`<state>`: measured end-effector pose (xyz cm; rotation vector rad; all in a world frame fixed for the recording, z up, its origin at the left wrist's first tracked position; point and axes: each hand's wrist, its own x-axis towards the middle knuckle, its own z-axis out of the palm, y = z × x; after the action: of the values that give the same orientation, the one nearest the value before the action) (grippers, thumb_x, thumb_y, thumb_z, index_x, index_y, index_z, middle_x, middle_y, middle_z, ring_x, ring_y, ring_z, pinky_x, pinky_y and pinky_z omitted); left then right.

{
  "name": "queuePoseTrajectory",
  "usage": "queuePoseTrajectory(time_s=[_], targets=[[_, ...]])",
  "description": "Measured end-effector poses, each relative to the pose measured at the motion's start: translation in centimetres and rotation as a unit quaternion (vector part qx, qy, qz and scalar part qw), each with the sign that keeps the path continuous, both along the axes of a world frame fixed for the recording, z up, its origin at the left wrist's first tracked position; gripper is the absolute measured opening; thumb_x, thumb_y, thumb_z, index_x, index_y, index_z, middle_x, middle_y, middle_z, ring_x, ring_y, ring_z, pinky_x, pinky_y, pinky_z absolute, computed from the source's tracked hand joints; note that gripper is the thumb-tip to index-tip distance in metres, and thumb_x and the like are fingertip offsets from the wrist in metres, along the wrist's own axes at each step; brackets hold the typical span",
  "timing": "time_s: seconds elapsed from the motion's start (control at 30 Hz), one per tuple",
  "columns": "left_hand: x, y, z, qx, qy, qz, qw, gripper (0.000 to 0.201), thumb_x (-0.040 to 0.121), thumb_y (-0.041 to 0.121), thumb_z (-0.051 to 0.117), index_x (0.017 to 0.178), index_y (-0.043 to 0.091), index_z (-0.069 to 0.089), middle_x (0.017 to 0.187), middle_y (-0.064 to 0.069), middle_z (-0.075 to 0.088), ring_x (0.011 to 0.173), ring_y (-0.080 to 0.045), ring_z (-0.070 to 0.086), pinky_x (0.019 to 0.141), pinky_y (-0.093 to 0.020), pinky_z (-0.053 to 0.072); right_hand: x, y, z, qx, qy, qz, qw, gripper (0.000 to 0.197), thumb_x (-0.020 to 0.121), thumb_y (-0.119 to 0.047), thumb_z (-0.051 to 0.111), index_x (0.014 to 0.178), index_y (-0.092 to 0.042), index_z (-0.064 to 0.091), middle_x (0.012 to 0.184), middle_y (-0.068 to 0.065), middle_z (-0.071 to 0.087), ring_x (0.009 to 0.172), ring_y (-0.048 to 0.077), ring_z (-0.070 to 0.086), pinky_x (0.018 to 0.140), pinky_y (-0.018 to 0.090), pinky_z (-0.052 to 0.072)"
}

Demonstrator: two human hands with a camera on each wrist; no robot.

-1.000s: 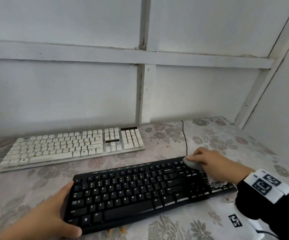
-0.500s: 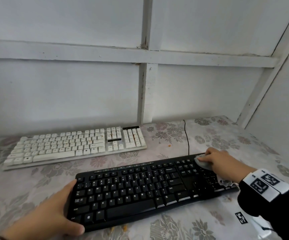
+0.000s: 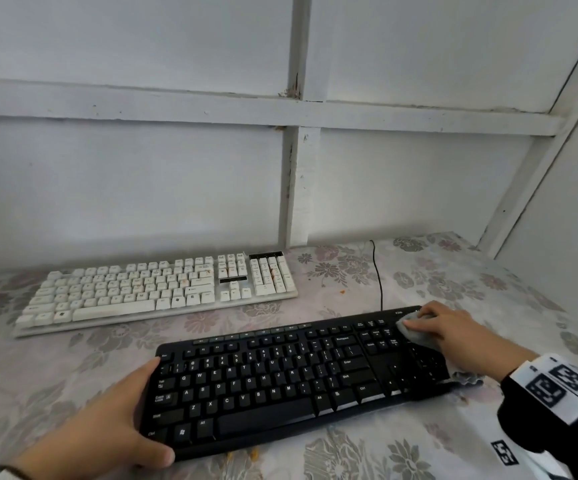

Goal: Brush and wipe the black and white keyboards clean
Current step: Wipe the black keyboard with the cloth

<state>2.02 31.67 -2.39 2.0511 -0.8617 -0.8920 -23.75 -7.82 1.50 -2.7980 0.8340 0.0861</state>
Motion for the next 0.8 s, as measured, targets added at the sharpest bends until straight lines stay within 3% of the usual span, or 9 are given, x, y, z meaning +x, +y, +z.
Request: queuePoseTrajectory(time_s=[0.2,0.27,0.33,0.37,0.43,0.5,0.57,0.73,0.8], targets=[[-0.6,-0.7,0.9,0.008,-0.006,-0.003,1.0,0.086,0.047,0.001,0.085,0.102,0.05,0.042,0.097,0.043,0.058,0.105,0.003,0.055,0.085,-0.019,0.044,-0.3,-0.6,1.1,-0.025,0.04,-0.062,0.997,0.025,0.099,-0.03,0.043,0.105,-0.024,0.067,0.1,0.0,0.042,0.091,0.022,0.042,0.073,0.027,0.031],[-0.8,-0.9,1.3,0.014,-0.007,-0.002,1.0,0.085,0.05,-0.004,0.082,0.098,0.05,0.039,0.093,0.037,0.062,0.103,0.007,0.052,0.08,-0.013,0.042,1.2,1.6,2.2,-0.003,0.002,-0.055,0.998,0.023,0.095,-0.046,0.045,0.088,-0.031,0.061,0.099,0.0,0.044,0.085,0.029,0.052,0.066,0.029,0.041],[-1.0,-0.9,1.5,0.008,-0.002,0.003,1.0,0.085,0.054,-0.004,0.082,0.096,0.052,0.034,0.099,0.032,0.055,0.102,0.01,0.048,0.075,-0.006,0.037,3.4,4.9,3.4,0.059,-0.054,-0.004,0.997,0.061,0.07,-0.082,0.04,0.098,-0.03,0.056,0.1,-0.004,0.047,0.073,0.026,0.062,0.057,0.03,0.052],[-1.0,-0.9,1.7,0.008,0.002,0.002,1.0,0.085,0.056,-0.003,0.082,0.096,0.052,0.032,0.103,0.032,0.049,0.102,0.012,0.045,0.073,-0.003,0.035,4.6,6.8,3.8,0.102,-0.063,0.021,0.993,0.077,0.065,-0.087,0.036,0.108,-0.026,0.055,0.101,-0.004,0.049,0.07,0.02,0.062,0.056,0.028,0.053],[-0.9,-0.8,1.7,0.007,0.007,-0.003,1.0,0.085,0.057,0.001,0.083,0.099,0.053,0.031,0.108,0.032,0.045,0.105,0.013,0.044,0.073,0.0,0.034,7.4,10.8,3.7,0.121,-0.033,0.098,0.987,0.06,0.083,-0.069,0.037,0.122,-0.025,0.052,0.112,-0.002,0.048,0.088,0.013,0.056,0.074,0.026,0.053],[-0.8,-0.6,1.7,0.01,0.018,-0.005,1.0,0.087,0.052,0.008,0.085,0.103,0.054,0.032,0.113,0.03,0.049,0.107,0.012,0.046,0.078,-0.002,0.036,10.3,14.7,2.8,0.076,-0.01,0.189,0.979,0.026,0.098,-0.027,0.045,0.123,-0.03,0.053,0.122,-0.003,0.041,0.107,0.02,0.044,0.096,0.033,0.044],[-0.6,-0.5,1.6,0.01,0.021,-0.002,1.0,0.087,0.048,0.013,0.086,0.104,0.054,0.033,0.114,0.028,0.052,0.108,0.01,0.048,0.082,-0.007,0.039,12.7,17.6,1.7,0.063,0.003,0.251,0.966,0.035,0.09,-0.001,0.048,0.116,-0.023,0.055,0.123,0.003,0.04,0.11,0.029,0.04,0.097,0.041,0.042],[-0.5,-0.4,1.6,-0.006,0.025,0.002,1.0,0.094,0.039,0.017,0.085,0.115,0.051,0.041,0.116,0.019,0.062,0.112,-0.002,0.056,0.099,-0.035,0.046,15.9,23.7,2.7,0.029,0.045,0.343,0.938,0.04,0.085,0.01,0.043,0.12,-0.006,0.054,0.126,0.015,0.04,0.081,0.013,0.016,0.083,0.036,0.022],[-0.5,-0.5,1.8,0.01,0.017,-0.004,1.0,0.098,0.04,0.019,0.084,0.121,0.048,0.036,0.121,0.021,0.055,0.115,-0.002,0.051,0.099,-0.033,0.046,16.5,25.0,2.0,0.013,0.051,0.365,0.93,0.036,0.09,0.002,0.043,0.121,-0.009,0.055,0.126,0.015,0.039,0.092,0.02,0.025,0.088,0.041,0.028]])
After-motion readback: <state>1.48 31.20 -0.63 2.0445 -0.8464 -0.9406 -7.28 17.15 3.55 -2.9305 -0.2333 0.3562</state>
